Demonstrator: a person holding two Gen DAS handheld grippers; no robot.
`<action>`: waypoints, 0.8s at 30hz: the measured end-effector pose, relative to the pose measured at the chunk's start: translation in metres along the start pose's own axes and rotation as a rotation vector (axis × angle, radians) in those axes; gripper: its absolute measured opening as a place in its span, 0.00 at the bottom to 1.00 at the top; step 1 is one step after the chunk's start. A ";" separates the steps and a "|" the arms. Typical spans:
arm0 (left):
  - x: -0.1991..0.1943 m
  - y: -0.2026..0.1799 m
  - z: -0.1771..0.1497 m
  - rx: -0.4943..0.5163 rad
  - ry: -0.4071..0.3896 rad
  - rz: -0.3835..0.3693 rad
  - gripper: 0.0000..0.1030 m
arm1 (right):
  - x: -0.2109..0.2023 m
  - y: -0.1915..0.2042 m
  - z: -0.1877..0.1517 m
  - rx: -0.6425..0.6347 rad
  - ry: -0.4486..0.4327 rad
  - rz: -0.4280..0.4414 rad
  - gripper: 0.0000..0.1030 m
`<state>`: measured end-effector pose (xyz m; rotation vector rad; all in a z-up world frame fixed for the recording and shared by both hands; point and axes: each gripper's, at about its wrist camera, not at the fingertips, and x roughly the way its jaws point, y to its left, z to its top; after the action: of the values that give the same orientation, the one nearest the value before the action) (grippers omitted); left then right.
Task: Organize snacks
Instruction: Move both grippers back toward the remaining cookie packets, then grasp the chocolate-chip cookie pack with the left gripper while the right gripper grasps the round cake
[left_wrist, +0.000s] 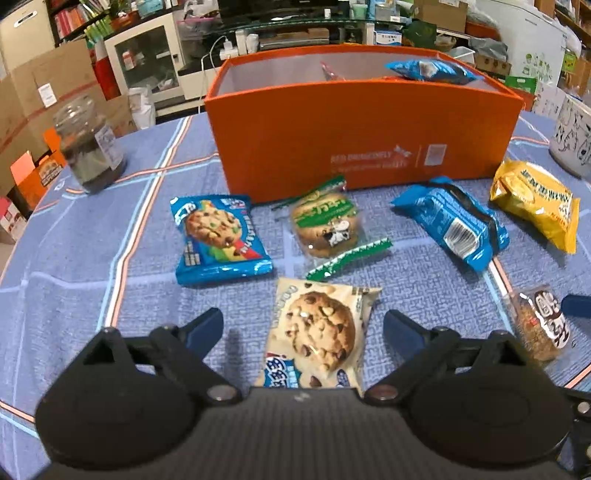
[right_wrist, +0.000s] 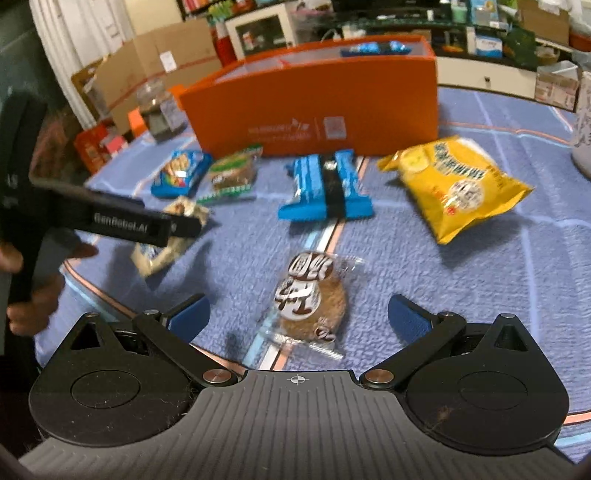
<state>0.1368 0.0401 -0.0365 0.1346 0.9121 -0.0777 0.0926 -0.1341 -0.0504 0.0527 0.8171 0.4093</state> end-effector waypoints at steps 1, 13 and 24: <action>0.002 -0.001 -0.001 0.003 0.008 0.000 0.93 | 0.001 0.002 -0.002 -0.013 -0.010 -0.013 0.94; 0.009 0.002 -0.003 -0.044 0.023 -0.052 0.94 | 0.003 0.015 0.002 -0.066 -0.025 -0.044 0.94; -0.003 -0.004 -0.008 -0.003 -0.029 -0.114 0.50 | -0.009 0.008 -0.010 -0.131 -0.055 -0.102 0.38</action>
<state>0.1284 0.0376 -0.0390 0.0780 0.8901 -0.1835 0.0771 -0.1310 -0.0494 -0.0986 0.7343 0.3628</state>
